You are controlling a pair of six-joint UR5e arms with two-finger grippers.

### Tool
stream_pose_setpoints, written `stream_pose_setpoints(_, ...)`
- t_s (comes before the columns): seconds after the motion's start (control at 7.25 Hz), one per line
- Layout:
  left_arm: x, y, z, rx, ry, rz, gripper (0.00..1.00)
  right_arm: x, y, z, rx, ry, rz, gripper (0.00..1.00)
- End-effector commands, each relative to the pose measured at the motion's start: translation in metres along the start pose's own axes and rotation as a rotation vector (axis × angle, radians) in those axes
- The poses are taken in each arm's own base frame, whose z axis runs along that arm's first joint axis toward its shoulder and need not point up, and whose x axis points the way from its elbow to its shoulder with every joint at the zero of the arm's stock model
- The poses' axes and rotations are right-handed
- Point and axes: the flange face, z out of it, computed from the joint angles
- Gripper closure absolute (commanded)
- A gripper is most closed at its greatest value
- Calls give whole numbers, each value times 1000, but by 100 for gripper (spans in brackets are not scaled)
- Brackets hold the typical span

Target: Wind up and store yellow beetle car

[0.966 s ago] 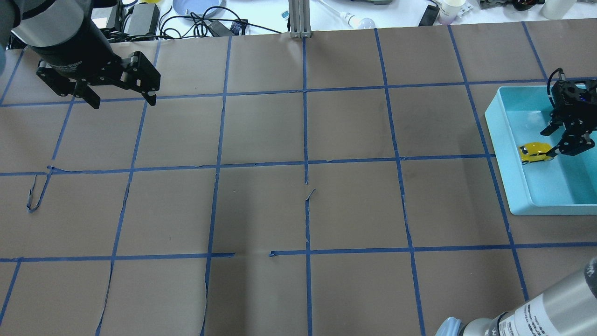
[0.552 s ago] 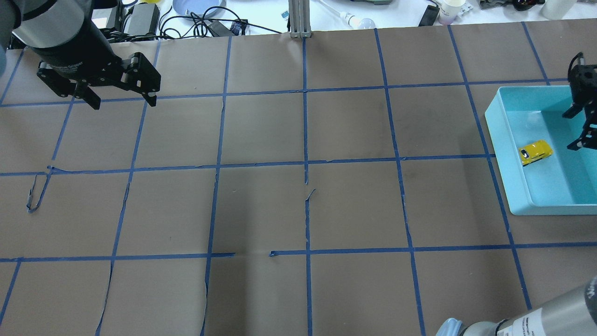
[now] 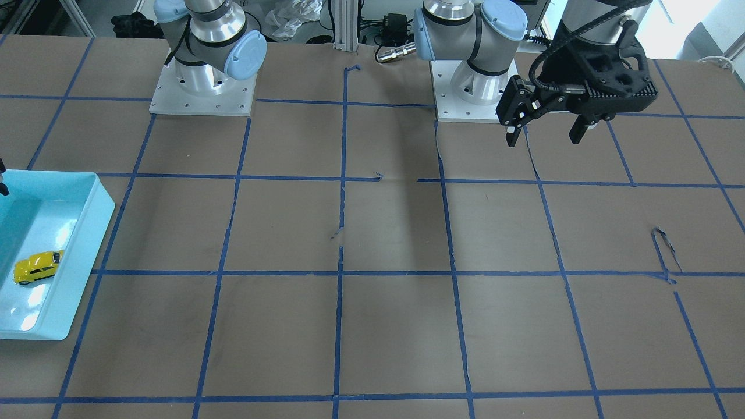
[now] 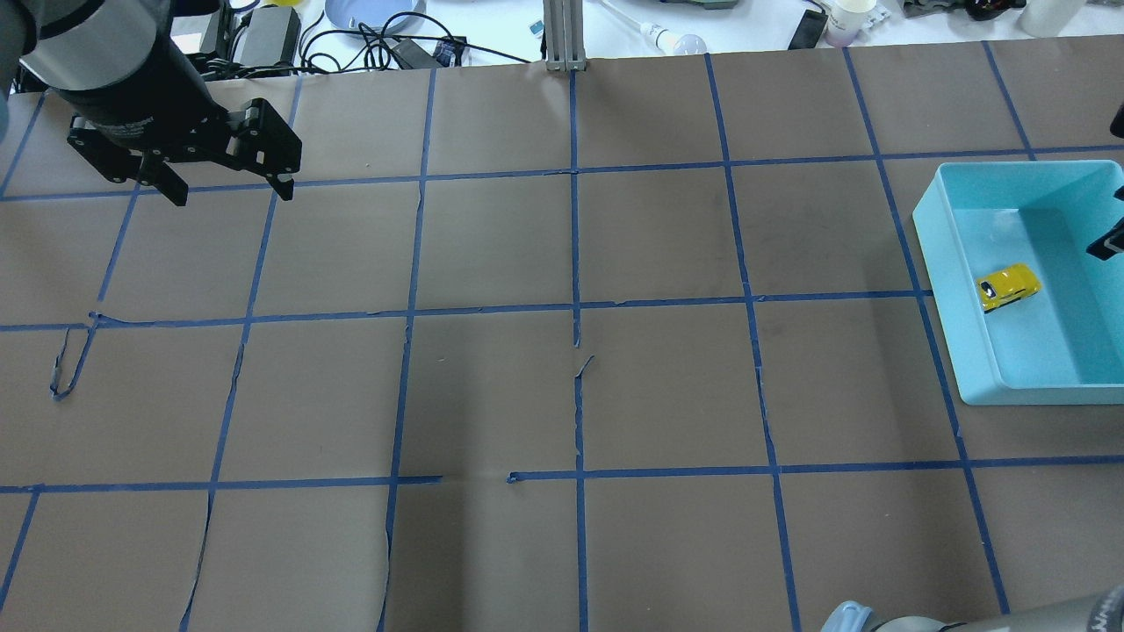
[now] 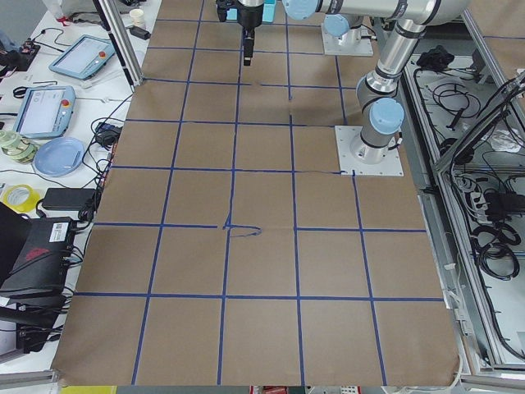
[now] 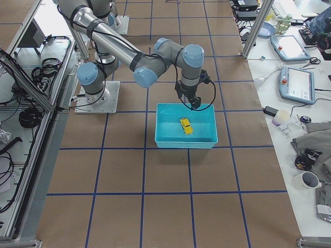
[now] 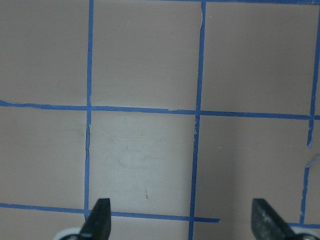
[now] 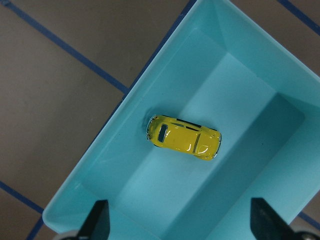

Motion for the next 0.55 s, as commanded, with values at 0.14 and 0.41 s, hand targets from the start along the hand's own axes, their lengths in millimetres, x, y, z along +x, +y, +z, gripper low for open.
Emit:
stream_pose_setpoints(0.14,0,0,0,1,0,0,0,-149,-83,-50,38,22,489,0)
stream_pose_setpoints(0.41,0,0,0,1,0,0,0,-221,-102,-66,46,20,497,0)
